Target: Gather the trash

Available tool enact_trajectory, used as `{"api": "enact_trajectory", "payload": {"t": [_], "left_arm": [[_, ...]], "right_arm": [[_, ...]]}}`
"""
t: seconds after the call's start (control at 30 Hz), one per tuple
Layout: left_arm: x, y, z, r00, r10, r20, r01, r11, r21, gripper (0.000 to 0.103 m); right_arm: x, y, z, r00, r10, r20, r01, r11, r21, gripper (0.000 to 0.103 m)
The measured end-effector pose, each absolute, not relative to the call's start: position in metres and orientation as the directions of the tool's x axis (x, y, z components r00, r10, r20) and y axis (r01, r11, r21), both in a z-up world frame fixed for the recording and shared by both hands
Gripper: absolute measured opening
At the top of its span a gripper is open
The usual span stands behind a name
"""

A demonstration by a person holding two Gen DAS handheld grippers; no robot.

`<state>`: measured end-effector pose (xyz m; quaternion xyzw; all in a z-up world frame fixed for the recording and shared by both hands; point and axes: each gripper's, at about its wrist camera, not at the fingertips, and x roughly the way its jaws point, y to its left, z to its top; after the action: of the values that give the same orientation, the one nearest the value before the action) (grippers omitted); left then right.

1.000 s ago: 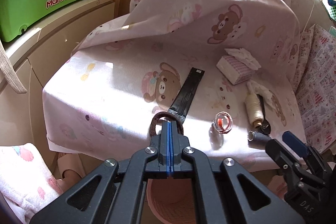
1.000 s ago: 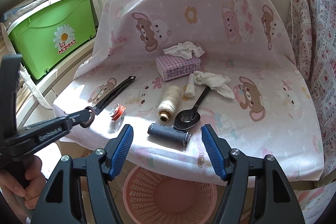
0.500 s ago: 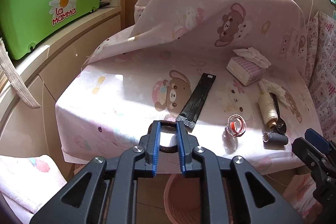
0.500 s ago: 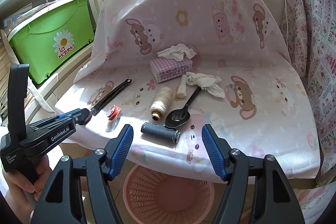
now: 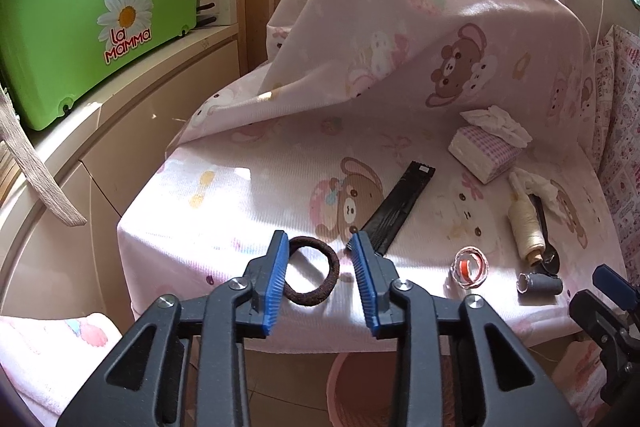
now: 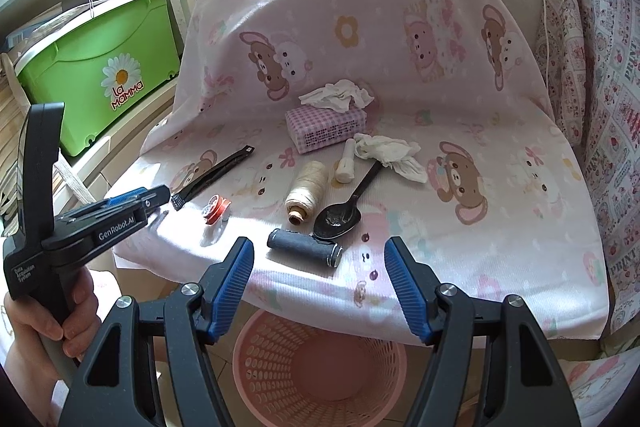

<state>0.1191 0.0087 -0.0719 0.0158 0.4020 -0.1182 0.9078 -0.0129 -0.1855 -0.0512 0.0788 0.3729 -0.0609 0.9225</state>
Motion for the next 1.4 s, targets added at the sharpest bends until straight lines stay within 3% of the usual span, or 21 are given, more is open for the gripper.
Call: {"api": "enact_trajectory", "payload": {"t": [0.1, 0.23, 0.37, 0.47, 0.53, 0.6, 0.63, 0.67, 0.93, 1.03, 1.23, 1.4], "left_arm": [[0.122, 0.017, -0.071, 0.637, -0.209, -0.742, 0.206, 0.974, -0.098, 0.047], [0.117, 0.024, -0.070, 0.617, -0.249, -0.746, 0.216, 0.966, -0.144, 0.050], [0.110, 0.018, -0.074, 0.615, -0.230, -0.754, 0.248, 0.964, -0.092, 0.075], [0.112, 0.010, -0.081, 0.621, -0.195, -0.759, 0.253, 0.967, -0.042, 0.078], [0.113, 0.007, -0.082, 0.632, -0.182, -0.753, 0.261, 0.965, -0.014, 0.073], [0.112, 0.007, -0.081, 0.646, -0.163, -0.746, 0.256, 0.967, 0.011, 0.036], [0.111, 0.007, -0.080, 0.652, -0.148, -0.744, 0.251, 0.968, 0.027, 0.027], [0.112, 0.008, -0.080, 0.650, -0.150, -0.745, 0.251, 0.968, 0.024, 0.008], [0.095, 0.028, -0.051, 0.699, -0.197, -0.687, 0.211, 0.975, -0.065, 0.007], [0.082, 0.022, -0.044, 0.729, -0.168, -0.664, 0.209, 0.978, -0.018, 0.007], [0.071, 0.000, -0.049, 0.721, -0.154, -0.676, 0.248, 0.968, 0.045, 0.008], [0.066, -0.004, -0.051, 0.707, -0.178, -0.685, 0.267, 0.963, 0.025, 0.008]], "right_arm": [[-0.013, -0.185, -0.050, 0.716, -0.051, -0.696, 0.168, 0.981, 0.101, 0.070], [-0.013, -0.185, -0.050, 0.714, -0.051, -0.699, 0.167, 0.981, 0.098, 0.070], [-0.013, -0.185, -0.052, 0.709, -0.050, -0.703, 0.167, 0.981, 0.099, 0.070], [-0.013, -0.185, -0.052, 0.709, -0.051, -0.704, 0.167, 0.981, 0.097, 0.070], [-0.013, -0.185, -0.052, 0.710, -0.052, -0.703, 0.167, 0.981, 0.096, 0.070], [-0.013, -0.185, -0.053, 0.711, -0.055, -0.701, 0.169, 0.981, 0.094, 0.070], [-0.013, -0.185, -0.053, 0.710, -0.055, -0.702, 0.169, 0.981, 0.094, 0.070], [-0.013, -0.185, -0.054, 0.711, -0.057, -0.701, 0.170, 0.981, 0.094, 0.070], [-0.013, -0.180, -0.057, 0.716, -0.066, -0.695, 0.160, 0.985, 0.071, 0.074], [-0.008, -0.180, -0.060, 0.716, -0.054, -0.696, 0.176, 0.979, 0.106, 0.080], [0.004, -0.180, -0.066, 0.710, -0.162, -0.685, 0.315, 0.943, 0.104, 0.080], [0.019, -0.170, -0.076, 0.696, -0.145, -0.703, 0.292, 0.952, 0.092, 0.076]]}}
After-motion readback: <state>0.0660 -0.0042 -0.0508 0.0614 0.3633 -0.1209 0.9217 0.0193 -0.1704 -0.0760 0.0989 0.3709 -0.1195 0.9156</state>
